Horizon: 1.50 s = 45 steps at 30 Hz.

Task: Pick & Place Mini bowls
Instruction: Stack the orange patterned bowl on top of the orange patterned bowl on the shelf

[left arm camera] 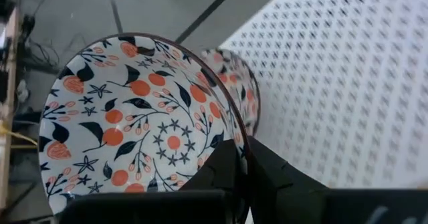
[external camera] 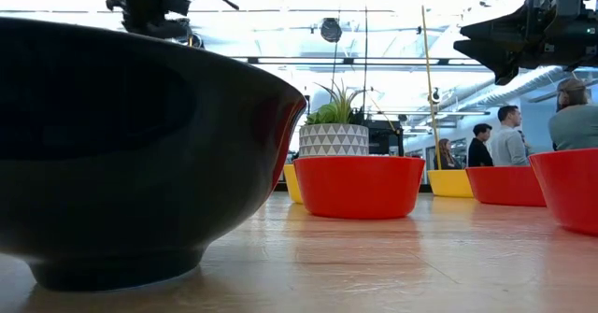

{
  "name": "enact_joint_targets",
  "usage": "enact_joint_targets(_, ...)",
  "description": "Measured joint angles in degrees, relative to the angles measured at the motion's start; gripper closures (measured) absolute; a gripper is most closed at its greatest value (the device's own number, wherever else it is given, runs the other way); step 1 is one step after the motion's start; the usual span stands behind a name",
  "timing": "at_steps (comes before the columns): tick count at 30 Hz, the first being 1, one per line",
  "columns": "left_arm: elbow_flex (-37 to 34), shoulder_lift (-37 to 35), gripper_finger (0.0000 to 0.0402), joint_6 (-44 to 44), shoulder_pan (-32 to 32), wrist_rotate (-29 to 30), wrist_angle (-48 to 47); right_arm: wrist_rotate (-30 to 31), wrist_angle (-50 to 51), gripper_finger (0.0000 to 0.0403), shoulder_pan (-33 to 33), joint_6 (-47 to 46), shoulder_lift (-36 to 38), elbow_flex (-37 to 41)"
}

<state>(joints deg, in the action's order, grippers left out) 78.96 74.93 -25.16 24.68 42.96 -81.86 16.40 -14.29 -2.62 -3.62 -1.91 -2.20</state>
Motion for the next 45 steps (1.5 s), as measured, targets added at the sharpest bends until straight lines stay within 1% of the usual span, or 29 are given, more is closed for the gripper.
enact_joint_targets(2,0.0,0.7,0.0386,2.5,2.7,-1.5,3.2,0.0,0.0,0.0243,0.0,0.0,0.0,0.0)
enact_joint_targets(5,0.0,1.9,0.038,5.0,5.5,-3.4,5.6,0.0,0.0,0.0243,0.0,0.0,0.0,0.0)
enact_joint_targets(12,0.0,5.3,0.0382,6.0,8.7,-5.8,6.3,0.0,0.0,0.0243,0.0,0.0,0.0,0.0)
enact_joint_targets(23,0.0,9.2,0.0377,6.0,10.3,-7.0,6.3,0.0,0.0,0.0243,0.0,0.0,0.0,0.0)
enact_joint_targets(34,0.0,9.4,0.0376,5.6,11.7,-8.5,6.5,0.0,0.0,0.0243,0.0,0.0,0.0,0.0)
enact_joint_targets(45,0.0,9.4,0.0375,6.6,14.1,-8.6,6.6,0.0,0.0,0.0243,0.0,0.0,0.0,0.0)
